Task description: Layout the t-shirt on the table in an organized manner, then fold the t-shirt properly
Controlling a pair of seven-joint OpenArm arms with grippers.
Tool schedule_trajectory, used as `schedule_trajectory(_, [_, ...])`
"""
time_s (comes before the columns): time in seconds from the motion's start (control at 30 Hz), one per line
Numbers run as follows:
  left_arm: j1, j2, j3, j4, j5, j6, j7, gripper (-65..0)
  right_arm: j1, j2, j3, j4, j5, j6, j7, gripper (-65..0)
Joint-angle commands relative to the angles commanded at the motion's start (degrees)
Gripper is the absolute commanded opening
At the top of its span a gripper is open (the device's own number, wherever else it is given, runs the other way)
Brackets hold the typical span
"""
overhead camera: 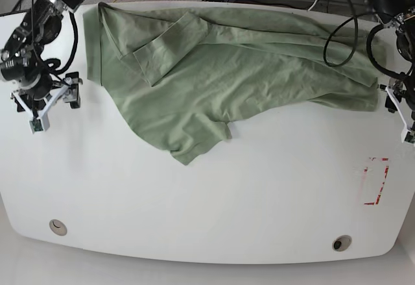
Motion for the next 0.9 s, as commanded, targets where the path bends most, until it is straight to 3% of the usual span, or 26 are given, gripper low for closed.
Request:
schedule_trajectory(0.23, [-5.4, 4.1, 0.4, -5.2, 0.0, 0.0, -0.3, -30.0, 8.0, -0.4, -4.7, -10.2, 0.0, 0.0, 0.2, -12.4])
schedule_trajectory(0.37, [-7.5, 5.8, 1.5, -9.8, 0.0, 0.0, -4.7, -30.0, 11.2, -0.4, -7.4, -16.1, 0.2, 0.0, 0.8, -12.4])
schedule_trajectory(0.63, [-7.6, 6.1, 4.9, -16.5, 0.0, 0.0, -13.7, -30.0, 14.3, -1.8, -12.9, -26.7, 0.1, 0.0, 5.6, -12.4])
schedule_trajectory(0.9, [-7.6, 5.8, 5.0, -20.0, 0.0, 0.0, -15.6, -30.0, 14.7, -3.5, -14.9, -32.4, 0.1, 0.0, 7.2, -12.4])
